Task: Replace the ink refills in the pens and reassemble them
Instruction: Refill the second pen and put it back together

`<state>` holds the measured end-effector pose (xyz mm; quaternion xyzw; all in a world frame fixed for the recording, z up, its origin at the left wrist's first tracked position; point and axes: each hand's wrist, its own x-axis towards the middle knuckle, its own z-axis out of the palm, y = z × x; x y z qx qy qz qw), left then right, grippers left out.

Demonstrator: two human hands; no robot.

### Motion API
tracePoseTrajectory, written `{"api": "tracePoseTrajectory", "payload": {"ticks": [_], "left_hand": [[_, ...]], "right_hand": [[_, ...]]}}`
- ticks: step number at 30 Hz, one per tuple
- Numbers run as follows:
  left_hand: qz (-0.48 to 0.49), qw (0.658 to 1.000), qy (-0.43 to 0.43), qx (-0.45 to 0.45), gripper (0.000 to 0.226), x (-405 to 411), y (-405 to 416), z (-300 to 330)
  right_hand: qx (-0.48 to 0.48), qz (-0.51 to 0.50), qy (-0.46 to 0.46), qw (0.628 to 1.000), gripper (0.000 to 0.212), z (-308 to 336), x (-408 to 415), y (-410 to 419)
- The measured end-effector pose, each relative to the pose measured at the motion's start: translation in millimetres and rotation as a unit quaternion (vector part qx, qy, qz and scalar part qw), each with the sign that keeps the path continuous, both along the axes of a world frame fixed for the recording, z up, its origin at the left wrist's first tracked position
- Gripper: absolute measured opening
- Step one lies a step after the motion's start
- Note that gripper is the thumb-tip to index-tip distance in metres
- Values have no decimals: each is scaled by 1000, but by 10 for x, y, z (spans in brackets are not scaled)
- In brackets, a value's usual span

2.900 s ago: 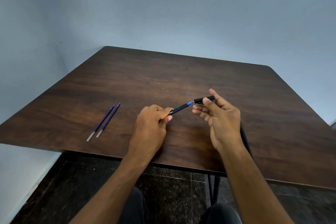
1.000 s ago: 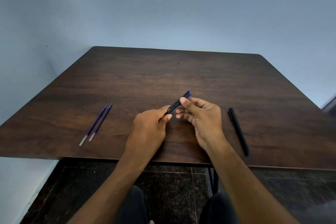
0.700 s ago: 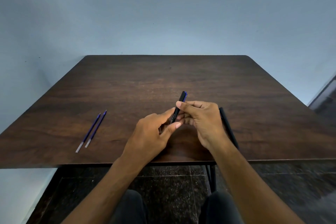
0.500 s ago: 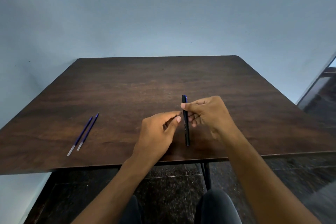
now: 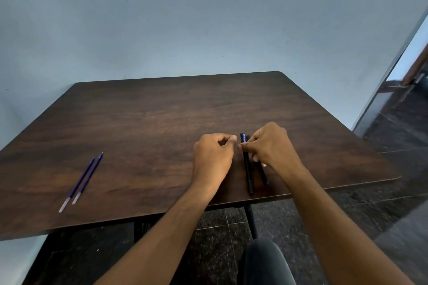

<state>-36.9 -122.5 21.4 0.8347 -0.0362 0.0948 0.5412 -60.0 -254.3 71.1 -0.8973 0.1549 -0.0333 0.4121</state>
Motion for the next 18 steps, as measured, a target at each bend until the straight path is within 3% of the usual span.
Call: {"api": "tracePoseTrajectory", "payload": {"ticks": [3,18], "left_hand": [[29,999,24,5,23,91,-41,59],[-27,991,112,-69,14,225,-175,-1]], "right_hand": [[-30,9,9,999,30,-11,19,36],[-140,13,-17,990,23,-258,179,27]]}}
